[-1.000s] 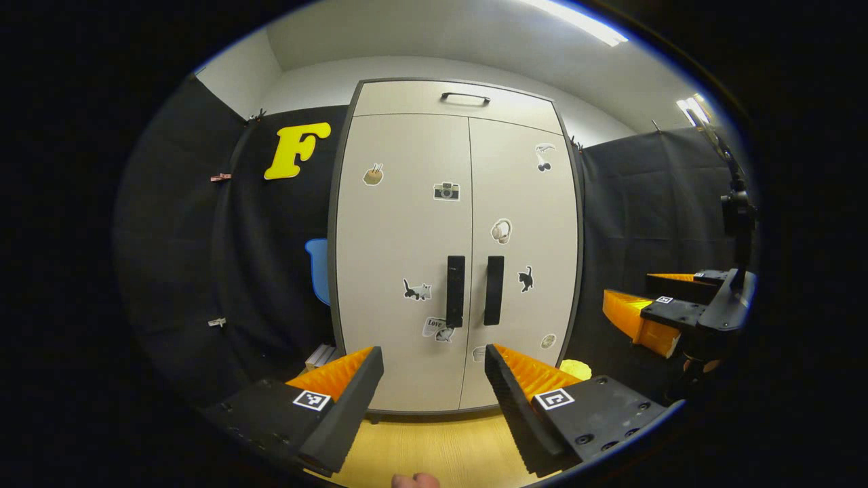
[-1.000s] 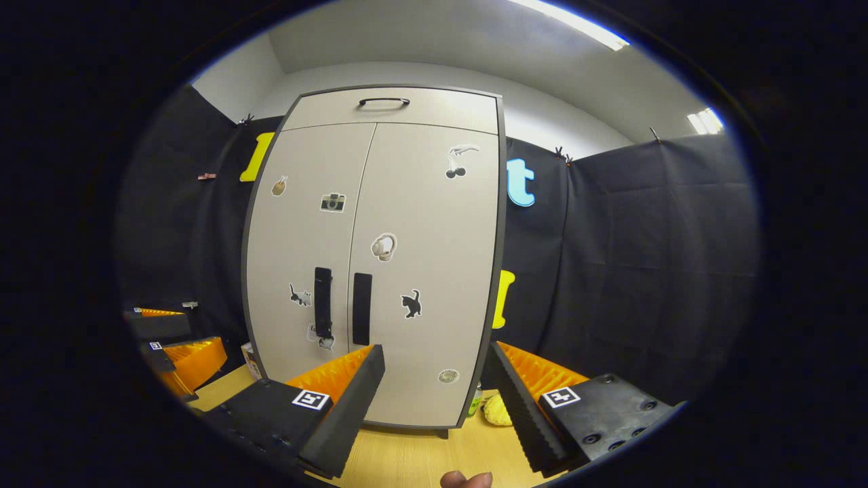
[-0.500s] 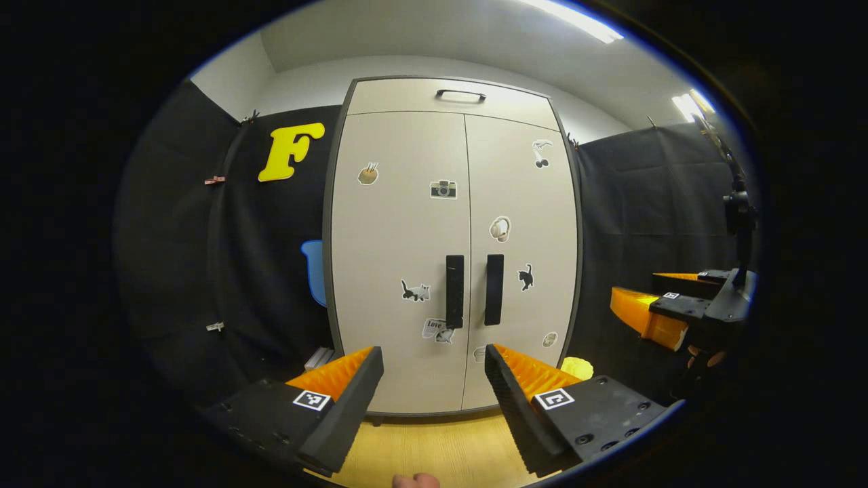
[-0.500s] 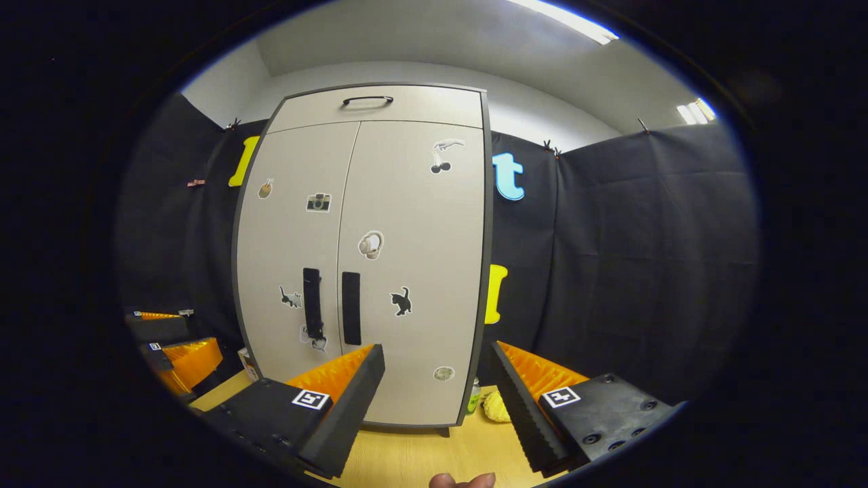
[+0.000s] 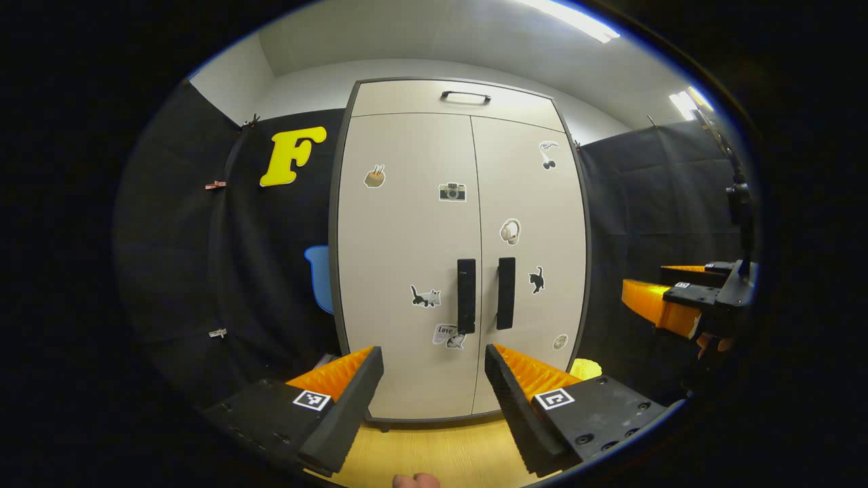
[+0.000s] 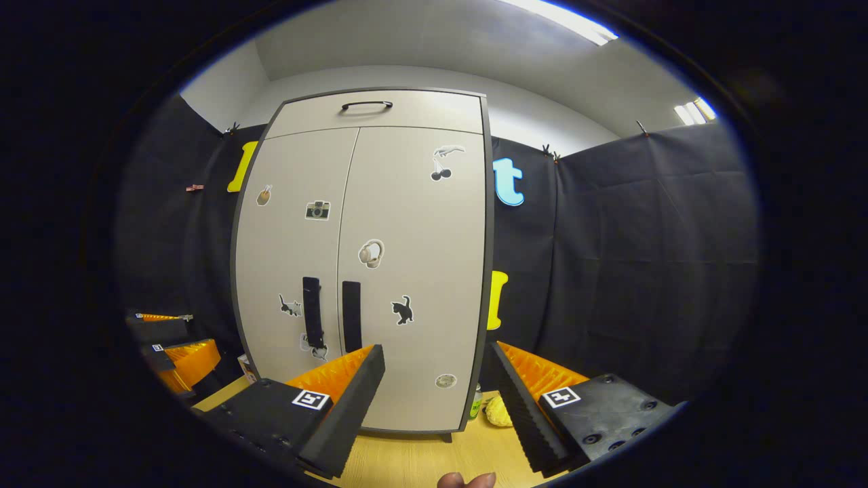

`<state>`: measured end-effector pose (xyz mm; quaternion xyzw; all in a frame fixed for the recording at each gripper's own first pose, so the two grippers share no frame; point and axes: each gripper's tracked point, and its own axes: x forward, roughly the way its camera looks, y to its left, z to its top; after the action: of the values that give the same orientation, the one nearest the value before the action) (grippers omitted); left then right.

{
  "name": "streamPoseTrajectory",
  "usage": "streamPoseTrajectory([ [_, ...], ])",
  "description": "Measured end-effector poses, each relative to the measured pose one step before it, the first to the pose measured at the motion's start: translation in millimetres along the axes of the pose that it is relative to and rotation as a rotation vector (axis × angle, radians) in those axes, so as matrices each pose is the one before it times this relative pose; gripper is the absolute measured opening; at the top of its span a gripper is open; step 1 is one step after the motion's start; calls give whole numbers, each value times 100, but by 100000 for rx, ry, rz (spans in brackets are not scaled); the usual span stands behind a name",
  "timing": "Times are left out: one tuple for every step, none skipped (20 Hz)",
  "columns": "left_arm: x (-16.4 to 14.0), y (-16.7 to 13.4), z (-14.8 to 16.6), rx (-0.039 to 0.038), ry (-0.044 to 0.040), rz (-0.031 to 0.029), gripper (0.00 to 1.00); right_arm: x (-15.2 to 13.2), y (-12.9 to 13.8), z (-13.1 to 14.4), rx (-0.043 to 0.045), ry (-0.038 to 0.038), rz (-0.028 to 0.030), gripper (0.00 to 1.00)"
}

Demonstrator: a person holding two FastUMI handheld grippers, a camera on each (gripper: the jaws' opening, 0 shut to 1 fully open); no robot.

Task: Open the right door of the double-door shoe cabinet with the right hand, and open the left door with the left hand.

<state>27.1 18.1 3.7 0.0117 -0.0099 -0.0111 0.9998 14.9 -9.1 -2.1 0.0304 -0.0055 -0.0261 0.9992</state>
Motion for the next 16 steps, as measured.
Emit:
streamPoseTrajectory([
  [104, 34, -178, -150, 282, -90, 93, 180, 100, -79, 668, 119, -1, 98],
  [192, 32, -226, -196, 341, 51, 93, 297, -93, -12, 357, -159, -606, 97],
  [167, -100, -175, -363, 478, -453, 93, 417, -83, -33, 112, -350, -601, 98],
  [129, -80, -215, -363, 337, -160, 94, 144, 217, 179, 422, -767, 775, 98],
  [173, -47, -201, -314, 506, -37, 94, 206, 320, 134, 311, -443, 727, 98],
  [105, 31, -276, -210, 640, 47, 93, 327, 318, 18, 545, -367, 774, 99],
  [133, -63, -166, -390, 444, -45, 93, 313, 401, -18, 672, 139, 835, 96],
  [114, 112, -244, -676, 390, 238, 94, 421, 580, 49, 410, 22, 1208, 97],
  [45, 69, -93, -955, 382, 314, 93, 412, 395, 101, -184, -306, 436, 98],
  [107, -47, -182, -938, 298, -21, 93, 499, 263, 216, -620, -439, 202, 98],
  [77, 6, -161, -577, 446, -97, 93, 524, 659, 103, -108, -191, 1359, 97],
  [124, 3, -219, -42, 707, 95, 94, 487, 710, 123, 397, 219, 1696, 97],
  [28, 109, -144, 444, 317, 332, 93, 550, 646, -103, 750, 551, 1433, 97],
  [39, 11, -119, 855, 113, 277, 93, 764, 679, -151, 1349, 516, 1421, 97],
  [-21, 36, 6, 1128, -214, 464, 93, 691, 567, -252, 1381, 362, 745, 97],
  [-74, 138, -98, 921, -58, 584, 93, 860, 554, -215, 1240, 69, 705, 97],
])
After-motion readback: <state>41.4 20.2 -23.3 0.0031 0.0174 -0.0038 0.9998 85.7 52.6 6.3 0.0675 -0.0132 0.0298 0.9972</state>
